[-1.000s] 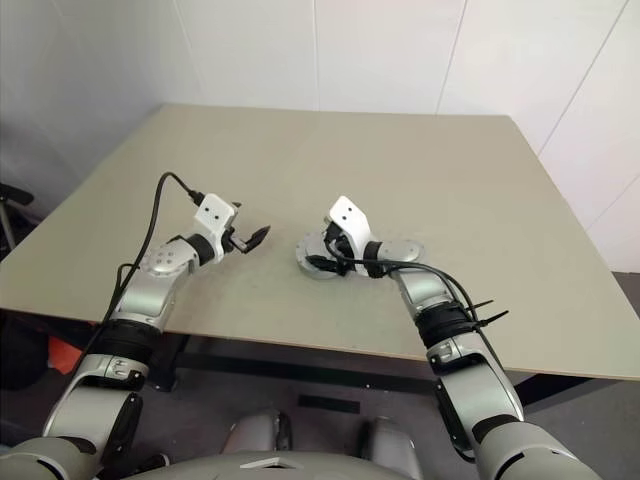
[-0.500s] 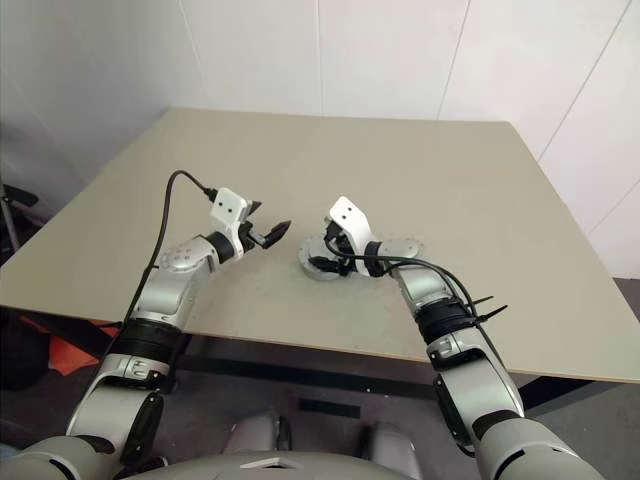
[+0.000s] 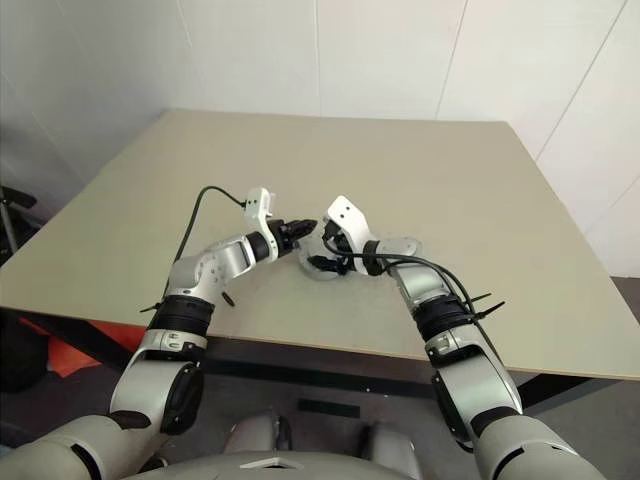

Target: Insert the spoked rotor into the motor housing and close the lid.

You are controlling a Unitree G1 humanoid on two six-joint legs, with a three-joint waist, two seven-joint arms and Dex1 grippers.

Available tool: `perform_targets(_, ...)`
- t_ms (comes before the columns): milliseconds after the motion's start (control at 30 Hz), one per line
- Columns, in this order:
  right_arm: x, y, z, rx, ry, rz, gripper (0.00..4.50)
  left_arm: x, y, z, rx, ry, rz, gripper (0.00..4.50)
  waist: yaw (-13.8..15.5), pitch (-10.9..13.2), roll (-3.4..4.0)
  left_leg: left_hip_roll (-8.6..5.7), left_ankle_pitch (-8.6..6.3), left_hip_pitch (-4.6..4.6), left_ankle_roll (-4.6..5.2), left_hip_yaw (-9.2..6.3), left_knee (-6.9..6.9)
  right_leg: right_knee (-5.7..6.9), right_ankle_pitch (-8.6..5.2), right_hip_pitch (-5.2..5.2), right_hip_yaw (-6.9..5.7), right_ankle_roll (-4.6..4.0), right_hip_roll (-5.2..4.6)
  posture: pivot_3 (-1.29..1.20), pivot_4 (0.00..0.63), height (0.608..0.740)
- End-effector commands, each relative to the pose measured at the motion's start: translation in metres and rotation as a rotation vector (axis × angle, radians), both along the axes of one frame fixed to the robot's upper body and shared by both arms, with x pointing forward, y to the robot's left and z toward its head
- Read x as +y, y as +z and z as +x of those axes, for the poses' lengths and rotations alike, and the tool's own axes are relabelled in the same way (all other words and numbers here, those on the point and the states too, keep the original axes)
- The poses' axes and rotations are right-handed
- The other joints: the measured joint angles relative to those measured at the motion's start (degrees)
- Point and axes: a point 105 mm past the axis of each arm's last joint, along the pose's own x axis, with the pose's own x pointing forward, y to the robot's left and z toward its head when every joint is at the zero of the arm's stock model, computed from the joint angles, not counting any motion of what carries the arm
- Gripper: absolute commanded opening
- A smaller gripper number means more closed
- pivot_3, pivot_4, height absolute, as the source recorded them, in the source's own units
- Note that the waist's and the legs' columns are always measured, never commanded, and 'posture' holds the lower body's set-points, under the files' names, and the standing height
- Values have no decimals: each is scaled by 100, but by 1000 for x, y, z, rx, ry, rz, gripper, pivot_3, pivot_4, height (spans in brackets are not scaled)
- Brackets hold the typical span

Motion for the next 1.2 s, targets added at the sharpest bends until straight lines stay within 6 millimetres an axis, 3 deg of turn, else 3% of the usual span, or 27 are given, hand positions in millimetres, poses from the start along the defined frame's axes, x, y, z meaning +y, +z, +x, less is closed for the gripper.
perform_targets(33, -21, -36, -4, 92, -89, -105, 3124, 3, 6, -1, 0, -16, 13, 463, -3, 0, 0, 0, 0, 1, 0, 0, 0, -3, -1, 0, 0, 1, 0, 0, 0, 740)
perform_targets(100, -21, -36, -3, 90, -91, -101, 3124, 3, -2, -5, 17, -34, 52, 35, -4, 0, 0, 0, 0, 1, 0, -1, -3, -11, -2, 0, -1, 3, 0, 0, 0, 740)
perform_targets(167, -21, -36, -3, 87, -91, -102, 3124, 2, -3, -7, 26, -46, 53, 35, -5, 1, 1, -1, 0, 3, 0, -1, -5, -19, -3, 1, -2, 6, 0, 0, 0, 740)
perform_targets(300, -21, -35, -2, 78, -91, -108, 3124, -7, 21, -13, 38, -101, -167, 35, -6, 1, 0, -1, -1, 3, 0, -2, -41, -85, -4, 10, -17, 10, 0, 0, 0, 740)
perform_targets(500, -23, -35, -1, 72, -90, -115, 3124, -10, 22, -16, 121, -116, -273, 35, -10, 1, 0, -7, 0, 12, 0, 2, -86, -137, -3, 18, -19, 10, 0, 0, 0, 740)
perform_targets(667, -23, -28, 3, 50, -106, -100, 3124, -9, -2, -21, 244, -123, -143, 35, -5, 1, 1, -9, 0, 24, 0, 1, -102, -137, -3, 22, -20, 10, 0, 0, 0, 740)
perform_targets(900, -21, -14, 8, 19, -123, -74, 3124, -9, -22, -32, 396, -167, -36, 35, -6, 3, 3, -12, 0, 24, 0, 1, -108, -155, -4, 21, -20, 11, 0, 0, 0, 740)
perform_targets(1100, -23, -3, 6, 23, -95, -58, 3124, -8, -26, -31, 421, -158, -8, 35, 4, 4, 3, -18, 0, 25, 0, 0, -127, -182, -3, 25, -19, 12, 0, 0, 0, 740)
perform_targets(1200, -28, 2, 2, -12, -64, -97, 4107, -6, -27, -31, 420, -150, 0, 0, 29, 5, 4, -20, 0, 17, 0, 1, -127, -184, -4, 26, -19, 14, -2, 0, 0, 740)
